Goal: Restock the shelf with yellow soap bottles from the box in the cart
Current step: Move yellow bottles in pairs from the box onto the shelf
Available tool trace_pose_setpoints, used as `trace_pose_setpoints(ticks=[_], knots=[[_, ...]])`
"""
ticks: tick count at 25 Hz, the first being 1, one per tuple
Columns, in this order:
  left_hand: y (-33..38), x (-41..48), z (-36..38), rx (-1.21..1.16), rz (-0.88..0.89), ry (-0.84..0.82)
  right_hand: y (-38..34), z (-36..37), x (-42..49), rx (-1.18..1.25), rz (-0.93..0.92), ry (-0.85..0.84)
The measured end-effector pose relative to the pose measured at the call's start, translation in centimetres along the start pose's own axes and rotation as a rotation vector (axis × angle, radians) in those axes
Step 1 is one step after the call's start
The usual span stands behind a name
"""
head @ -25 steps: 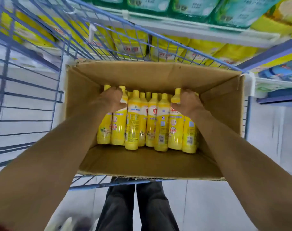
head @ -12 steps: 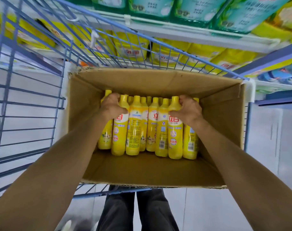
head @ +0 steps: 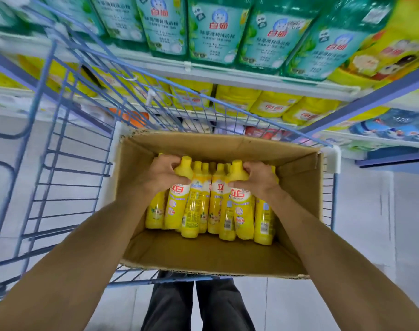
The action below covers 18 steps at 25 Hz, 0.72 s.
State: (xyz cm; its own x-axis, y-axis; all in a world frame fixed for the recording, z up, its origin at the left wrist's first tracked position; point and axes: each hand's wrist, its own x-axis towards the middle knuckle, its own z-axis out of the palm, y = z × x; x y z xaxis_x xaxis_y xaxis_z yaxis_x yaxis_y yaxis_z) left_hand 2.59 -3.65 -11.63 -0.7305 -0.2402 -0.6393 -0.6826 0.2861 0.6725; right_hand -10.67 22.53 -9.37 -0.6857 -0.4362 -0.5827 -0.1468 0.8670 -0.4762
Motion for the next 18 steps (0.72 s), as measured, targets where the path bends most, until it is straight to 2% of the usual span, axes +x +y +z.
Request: trace_pose_setpoints(ticks=[7, 18], knots=[[12.3, -7.5, -7.0, -0.043, 0.324, 0.042, -8.3, -7.2, -4.4, 0.210, -0.266, 0.144], [32.0, -19.1, -17.8, -0.019, 0.731, 0.415, -23.7, -26.2, -11.8, 0.366, -0.723, 0.411]])
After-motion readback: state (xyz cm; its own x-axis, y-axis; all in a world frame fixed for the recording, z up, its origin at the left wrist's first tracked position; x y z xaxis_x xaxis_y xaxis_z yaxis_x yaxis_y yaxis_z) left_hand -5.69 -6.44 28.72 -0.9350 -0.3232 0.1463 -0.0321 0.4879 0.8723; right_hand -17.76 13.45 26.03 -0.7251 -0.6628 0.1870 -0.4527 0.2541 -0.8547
